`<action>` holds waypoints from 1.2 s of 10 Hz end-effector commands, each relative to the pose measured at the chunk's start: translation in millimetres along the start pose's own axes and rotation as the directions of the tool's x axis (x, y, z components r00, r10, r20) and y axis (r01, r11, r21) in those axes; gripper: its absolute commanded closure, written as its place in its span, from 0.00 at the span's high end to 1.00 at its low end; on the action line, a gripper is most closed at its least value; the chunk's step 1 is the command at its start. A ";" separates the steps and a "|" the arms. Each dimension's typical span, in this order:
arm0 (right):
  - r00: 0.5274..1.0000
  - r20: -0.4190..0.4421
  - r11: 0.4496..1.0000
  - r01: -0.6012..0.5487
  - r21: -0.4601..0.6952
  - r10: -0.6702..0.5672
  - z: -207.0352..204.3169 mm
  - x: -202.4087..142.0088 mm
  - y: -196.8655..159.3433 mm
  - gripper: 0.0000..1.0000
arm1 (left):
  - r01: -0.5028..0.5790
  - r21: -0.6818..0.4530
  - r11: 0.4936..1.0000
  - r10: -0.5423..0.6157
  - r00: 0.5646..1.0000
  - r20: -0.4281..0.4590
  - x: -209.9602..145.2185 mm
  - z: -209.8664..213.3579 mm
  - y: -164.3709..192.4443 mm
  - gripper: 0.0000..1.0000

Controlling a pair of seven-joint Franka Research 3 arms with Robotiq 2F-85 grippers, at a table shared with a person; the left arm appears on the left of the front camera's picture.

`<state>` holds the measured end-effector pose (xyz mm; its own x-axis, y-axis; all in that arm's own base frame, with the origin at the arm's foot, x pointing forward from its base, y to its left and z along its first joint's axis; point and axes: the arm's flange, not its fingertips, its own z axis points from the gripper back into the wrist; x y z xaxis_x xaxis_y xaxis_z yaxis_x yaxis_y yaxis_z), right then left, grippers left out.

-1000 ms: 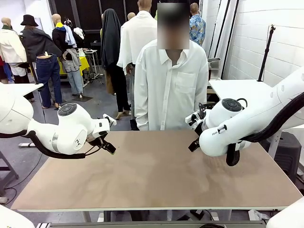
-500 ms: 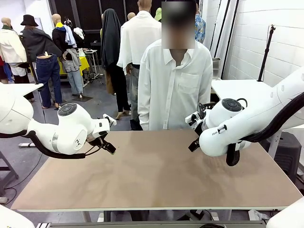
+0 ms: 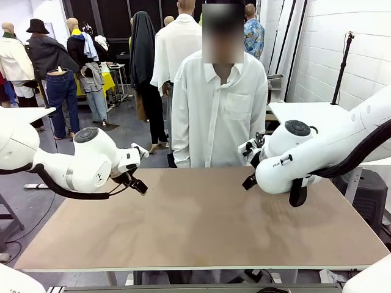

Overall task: Fold the training pants.
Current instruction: Grab both ends of the Training pants handed by a person.

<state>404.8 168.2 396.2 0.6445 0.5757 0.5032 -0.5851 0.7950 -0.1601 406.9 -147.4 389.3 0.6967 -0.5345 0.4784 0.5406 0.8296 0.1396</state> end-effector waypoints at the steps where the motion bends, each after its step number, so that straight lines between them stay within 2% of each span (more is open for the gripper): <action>1: 0.999 -0.007 1.000 -0.031 0.003 0.031 24.1 15.3 -14.8 1.00 | -0.024 0.004 1.000 0.024 0.999 -0.024 12.5 27.9 2.2 1.00; 4: 0.999 0.006 0.999 -0.040 -0.009 0.040 56.6 33.8 -24.2 1.00 | -0.029 -0.022 0.999 0.029 0.999 0.024 26.6 66.7 6.3 1.00; 6: 0.998 0.025 0.998 -0.055 -0.031 0.056 87.1 45.6 -28.8 1.00 | -0.006 0.000 1.000 0.006 0.998 0.060 34.2 97.7 4.6 1.00; 12: 0.991 0.120 0.994 -0.040 -0.105 0.052 149.7 54.6 -38.1 1.00 | 0.022 0.056 0.998 -0.031 0.986 0.161 40.9 158.3 -7.8 1.00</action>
<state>387.7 144.6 555.2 0.5542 0.5690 0.6075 -0.5591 0.7952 -0.2347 363.7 -149.4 542.3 0.5995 -0.5223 0.6065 0.5309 0.8266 0.1870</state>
